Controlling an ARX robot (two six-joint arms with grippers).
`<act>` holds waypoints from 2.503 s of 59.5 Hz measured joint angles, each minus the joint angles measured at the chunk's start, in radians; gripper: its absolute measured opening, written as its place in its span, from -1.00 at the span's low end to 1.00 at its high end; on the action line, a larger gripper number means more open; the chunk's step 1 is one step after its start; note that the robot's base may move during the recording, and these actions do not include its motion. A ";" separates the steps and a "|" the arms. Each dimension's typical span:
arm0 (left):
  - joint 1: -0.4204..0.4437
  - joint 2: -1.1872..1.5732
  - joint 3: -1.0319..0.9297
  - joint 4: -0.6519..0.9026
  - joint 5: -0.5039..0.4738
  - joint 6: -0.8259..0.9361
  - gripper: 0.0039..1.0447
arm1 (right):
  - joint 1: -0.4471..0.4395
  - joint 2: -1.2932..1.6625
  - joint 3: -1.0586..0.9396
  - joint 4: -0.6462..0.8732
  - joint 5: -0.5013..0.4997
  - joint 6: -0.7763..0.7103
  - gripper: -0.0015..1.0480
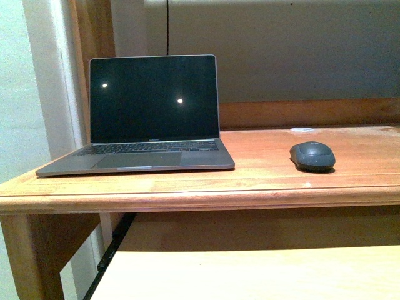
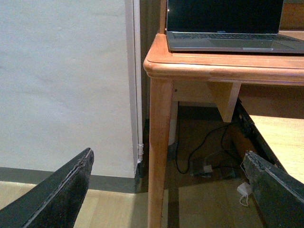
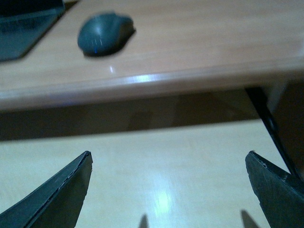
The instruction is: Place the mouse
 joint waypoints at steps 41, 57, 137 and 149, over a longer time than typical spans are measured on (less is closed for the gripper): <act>0.000 0.000 0.000 0.000 0.000 0.000 0.86 | 0.226 0.510 -0.073 0.573 0.254 -0.044 0.86; 0.000 0.000 0.000 0.000 0.000 0.000 0.86 | 0.319 1.088 0.352 0.703 0.381 -0.029 0.86; 0.000 -0.001 0.000 0.000 0.000 0.000 0.86 | 0.240 -0.493 -0.123 -0.164 0.375 0.184 0.66; 0.000 -0.001 0.000 0.000 0.000 -0.002 0.86 | 0.208 -0.554 -0.135 -0.117 0.198 -0.013 0.05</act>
